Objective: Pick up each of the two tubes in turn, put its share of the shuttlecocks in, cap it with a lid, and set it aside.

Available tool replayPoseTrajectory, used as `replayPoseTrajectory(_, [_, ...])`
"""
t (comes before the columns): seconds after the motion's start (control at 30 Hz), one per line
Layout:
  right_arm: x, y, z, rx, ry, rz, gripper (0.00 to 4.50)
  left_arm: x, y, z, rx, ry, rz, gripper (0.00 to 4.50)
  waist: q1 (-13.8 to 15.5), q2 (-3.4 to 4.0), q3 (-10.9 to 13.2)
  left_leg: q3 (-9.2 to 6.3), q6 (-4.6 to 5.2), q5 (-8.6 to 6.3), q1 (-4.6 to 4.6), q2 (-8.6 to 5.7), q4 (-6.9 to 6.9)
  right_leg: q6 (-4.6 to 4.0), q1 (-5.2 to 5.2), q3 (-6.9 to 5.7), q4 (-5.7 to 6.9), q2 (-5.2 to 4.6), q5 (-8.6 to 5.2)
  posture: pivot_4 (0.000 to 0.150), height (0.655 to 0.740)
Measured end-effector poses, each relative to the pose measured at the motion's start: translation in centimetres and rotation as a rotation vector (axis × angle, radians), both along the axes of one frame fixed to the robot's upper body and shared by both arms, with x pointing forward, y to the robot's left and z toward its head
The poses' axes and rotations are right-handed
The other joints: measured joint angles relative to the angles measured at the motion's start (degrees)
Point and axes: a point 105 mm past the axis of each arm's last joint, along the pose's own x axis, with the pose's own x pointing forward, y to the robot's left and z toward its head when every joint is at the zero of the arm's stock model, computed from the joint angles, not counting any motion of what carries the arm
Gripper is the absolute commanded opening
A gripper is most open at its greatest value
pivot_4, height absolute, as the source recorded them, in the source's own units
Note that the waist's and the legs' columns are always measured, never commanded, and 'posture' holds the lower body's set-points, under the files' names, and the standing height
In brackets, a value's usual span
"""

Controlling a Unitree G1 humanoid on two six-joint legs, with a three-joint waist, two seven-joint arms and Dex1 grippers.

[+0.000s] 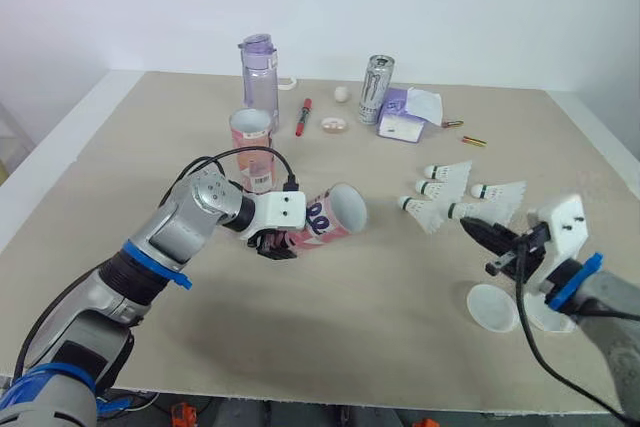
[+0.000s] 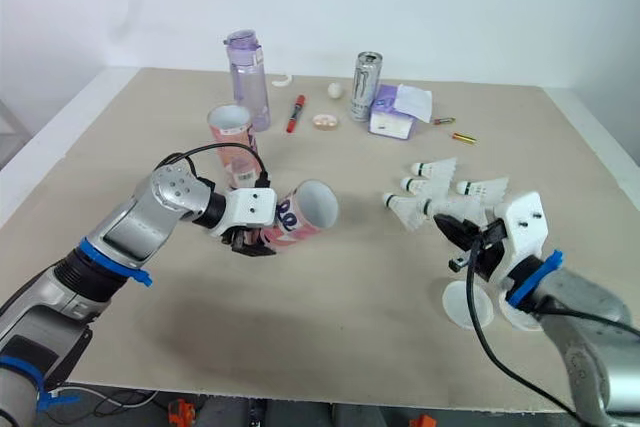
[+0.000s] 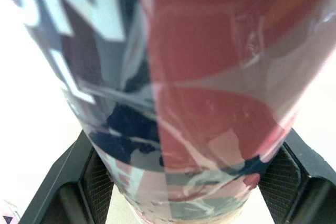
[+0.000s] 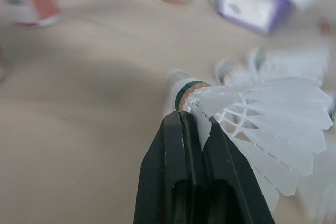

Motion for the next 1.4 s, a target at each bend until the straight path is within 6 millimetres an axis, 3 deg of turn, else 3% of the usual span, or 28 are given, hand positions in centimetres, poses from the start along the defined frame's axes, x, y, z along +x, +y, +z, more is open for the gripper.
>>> replayPoseTrajectory(0.03, [0.0,0.1,0.2,-0.005,-0.005,0.007,0.06,0.0,0.0,0.0,0.0,0.0,0.0,3.31,-0.01,0.01,0.01,0.01,0.01,0.0,-0.01,-0.01,0.01,0.01,-0.01,0.01,0.0,0.0,0.01,0.15,0.74])
replayPoseTrajectory(0.07, [-0.5,2.3,3.3,-0.115,-0.12,0.175,0.06,0.1,-0.1,0.0,-0.006,0.008,0.0,3.31,0.03,-0.02,0.02,-0.05,0.02,0.01,-0.02,-0.01,-0.02,0.01,0.0,-0.05,-0.03,0.01,-0.01,0.15,0.74])
replayPoseTrajectory(0.17, [-1.6,5.6,5.5,-0.211,-0.237,0.366,0.06,0.3,-0.2,0.1,-0.011,0.014,0.005,3.31,0.04,-0.05,0.03,-0.08,0.02,0.01,-0.06,0.0,-0.05,0.03,0.0,-0.09,-0.08,0.02,-0.06,0.15,0.74])
replayPoseTrajectory(0.2, [-1.9,7.6,5.8,-0.279,-0.276,0.485,0.06,0.3,-0.2,0.2,-0.015,0.025,0.008,3.31,-0.03,-0.08,0.06,-0.05,0.0,0.0,-0.13,-0.02,-0.06,0.04,-0.04,-0.07,-0.12,0.0,-0.09,0.15,0.74])
replayPoseTrajectory(0.37, [-1.6,10.4,5.7,-0.414,-0.35,0.635,0.06,0.2,-0.5,0.3,-0.041,0.058,0.024,3.31,0.19,-0.11,0.07,-0.09,0.01,-0.01,-0.29,-0.07,-0.04,0.11,-0.1,-0.08,-0.19,-0.03,-0.14,0.15,0.74])
replayPoseTrajectory(0.63, [0.3,11.3,4.0,-0.563,-0.372,0.698,0.06,0.3,-0.6,0.2,-0.051,0.07,0.048,3.31,0.24,-0.11,0.07,-0.16,0.02,-0.01,-0.44,-0.12,0.01,0.14,-0.19,-0.11,-0.16,-0.04,-0.13,0.15,0.74])
replayPoseTrajectory(0.7, [0.6,11.4,3.8,-0.58,-0.376,0.708,0.67,0.3,-0.6,0.2,-0.052,0.068,0.051,3.31,0.24,-0.11,0.07,-0.15,0.03,-0.01,-0.43,-0.12,0.03,0.13,-0.2,-0.11,-0.15,-0.04,-0.11,0.15,0.74])
replayPoseTrajectory(0.73, [0.6,11.5,3.8,-0.581,-0.376,0.709,0.77,0.3,-0.6,0.2,-0.052,0.068,0.051,3.31,0.24,-0.11,0.07,-0.15,0.03,-0.01,-0.43,-0.12,0.03,0.13,-0.2,-0.11,-0.15,-0.04,-0.11,0.15,0.74])
replayPoseTrajectory(0.83, [0.6,11.8,3.8,-0.596,-0.382,0.733,1.96,0.2,-0.6,0.3,-0.052,0.064,0.052,3.31,0.24,-0.11,0.07,-0.15,0.03,-0.01,-0.44,-0.12,0.03,0.13,-0.2,-0.11,-0.14,-0.04,-0.11,0.15,0.74])
replayPoseTrajectory(0.87, [0.5,11.8,3.9,-0.597,-0.382,0.745,2.34,0.2,-0.6,0.2,-0.053,0.062,0.051,3.31,0.25,-0.11,0.07,-0.16,0.03,-0.01,-0.44,-0.12,0.03,0.14,-0.19,-0.11,-0.14,-0.04,-0.11,0.15,0.74])
replayPoseTrajectory(0.9, [0.5,11.8,3.9,-0.595,-0.383,0.746,2.34,0.2,-0.6,0.2,-0.053,0.061,0.05,3.31,0.25,-0.11,0.07,-0.16,0.03,-0.01,-0.44,-0.12,0.03,0.14,-0.19,-0.11,-0.14,-0.04,-0.12,0.15,0.74])
replayPoseTrajectory(0.97, [0.4,11.6,4.4,-0.573,-0.392,0.741,3.07,0.1,-0.6,0.3,-0.053,0.059,0.048,3.31,0.25,-0.11,0.07,-0.16,0.03,-0.01,-0.45,-0.12,0.02,0.15,-0.19,-0.11,-0.14,-0.05,-0.12,0.15,0.74])
replayPoseTrajectory(1.07, [-0.1,10.4,5.0,-0.414,-0.342,0.702,4.03,0.1,-0.6,0.2,-0.052,0.057,0.049,3.31,0.26,-0.12,0.07,-0.23,0.03,-0.01,-0.45,-0.11,0.01,0.13,-0.14,-0.15,-0.14,-0.04,-0.12,0.15,0.74])
replayPoseTrajectory(1.1, [-0.1,10.3,5.0,-0.399,-0.339,0.696,4.03,0.1,-0.5,0.2,-0.052,0.057,0.049,3.31,0.25,-0.11,0.07,-0.24,0.03,-0.01,-0.44,-0.11,0.01,0.13,-0.14,-0.15,-0.14,-0.04,-0.12,0.15,0.74])
replayPoseTrajectory(1.13, [0.0,10.1,5.1,-0.365,-0.33,0.68,4.43,0.1,-0.5,0.2,-0.052,0.056,0.049,3.31,0.24,-0.11,0.07,-0.23,0.03,-0.01,-0.44,-0.12,0.01,0.14,-0.15,-0.14,-0.14,-0.04,-0.12,0.15,0.74])
replayPoseTrajectory(1.17, [0.5,8.2,5.2,-0.144,-0.267,0.525,4.43,0.1,-0.5,0.2,-0.048,0.055,0.045,3.31,0.24,-0.11,0.06,-0.33,0.03,-0.01,-0.44,-0.12,0.02,0.13,-0.09,-0.21,-0.13,-0.02,-0.12,0.15,0.74])
replayPoseTrajectory(1.27, [1.3,6.3,3.9,-0.013,-0.206,0.359,4.43,0.2,-0.5,0.2,-0.044,0.05,0.04,3.31,0.24,-0.18,0.03,-0.43,0.03,-0.01,-0.43,-0.11,0.04,0.1,-0.05,-0.3,-0.13,0.0,-0.13,0.15,0.74])
replayPoseTrajectory(1.4, [2.7,2.6,-1.5,0.116,-0.036,-0.051,4.43,0.4,-0.6,0.3,-0.034,0.04,0.031,3.31,0.19,-0.05,0.03,-0.44,0.03,0.01,-0.42,-0.12,0.04,0.08,-0.09,-0.29,-0.06,0.0,-0.1,0.15,0.74])
